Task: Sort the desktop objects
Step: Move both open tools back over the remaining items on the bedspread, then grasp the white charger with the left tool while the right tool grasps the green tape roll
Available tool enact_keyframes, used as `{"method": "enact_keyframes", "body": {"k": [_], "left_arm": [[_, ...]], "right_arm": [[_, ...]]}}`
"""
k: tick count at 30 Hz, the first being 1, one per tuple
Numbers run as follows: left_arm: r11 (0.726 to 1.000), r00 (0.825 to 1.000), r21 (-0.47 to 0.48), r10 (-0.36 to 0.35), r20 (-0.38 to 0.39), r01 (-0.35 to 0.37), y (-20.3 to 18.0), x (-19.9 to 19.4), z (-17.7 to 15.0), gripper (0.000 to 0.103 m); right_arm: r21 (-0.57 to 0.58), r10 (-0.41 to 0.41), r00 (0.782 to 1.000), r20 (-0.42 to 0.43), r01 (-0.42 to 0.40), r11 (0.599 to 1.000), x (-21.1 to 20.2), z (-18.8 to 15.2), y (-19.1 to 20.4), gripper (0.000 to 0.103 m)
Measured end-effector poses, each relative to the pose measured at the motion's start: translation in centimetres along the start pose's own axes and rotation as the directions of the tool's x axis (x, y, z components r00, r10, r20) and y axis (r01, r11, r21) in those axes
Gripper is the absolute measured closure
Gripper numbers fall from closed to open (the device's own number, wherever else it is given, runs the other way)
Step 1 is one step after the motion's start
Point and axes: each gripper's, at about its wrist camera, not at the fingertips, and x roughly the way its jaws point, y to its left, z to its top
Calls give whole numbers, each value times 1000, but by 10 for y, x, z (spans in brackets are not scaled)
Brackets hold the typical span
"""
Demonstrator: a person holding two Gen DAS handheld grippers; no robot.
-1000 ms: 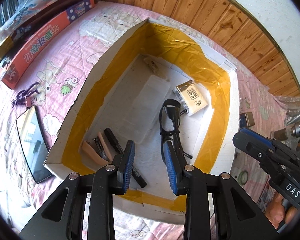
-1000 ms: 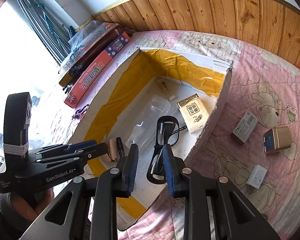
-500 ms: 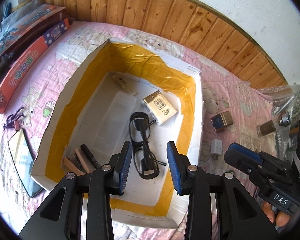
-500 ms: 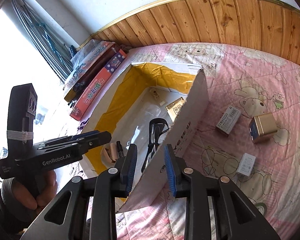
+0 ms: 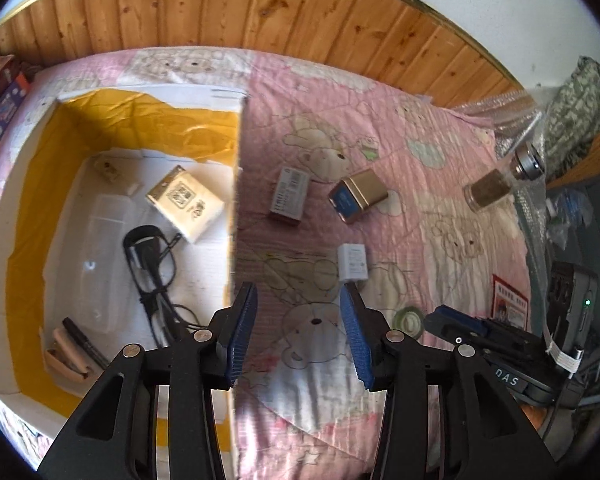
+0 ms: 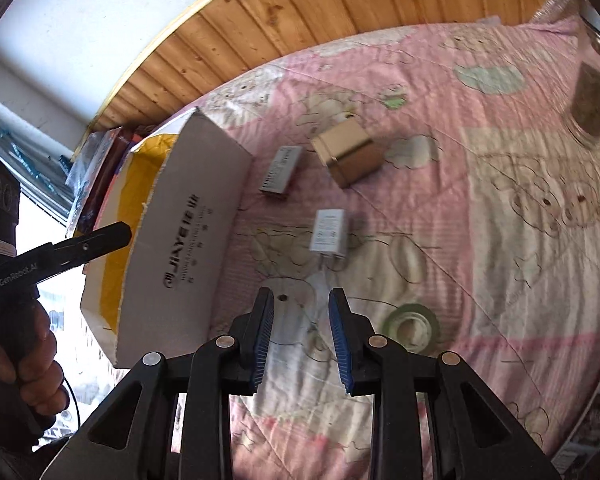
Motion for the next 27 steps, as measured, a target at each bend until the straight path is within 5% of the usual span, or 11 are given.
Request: {"method": "enact_keyframes", "body": {"k": [11,24,27], "left_arm": [[996,983,83,-28,-179,43,-48,95,8,57],[998,968,54,0,-253,14,-55,149,23,56],[997,963,71,33,-267,-15,-58,159,23,56]], "right_arm": [[-11,-190,981,-49,189,982,21,-26,-42,57],[38,-176,982,-72,179,983,43,-24,-75,55],[12,-193,978,-72,195,981,44,-22,-75,63]]}}
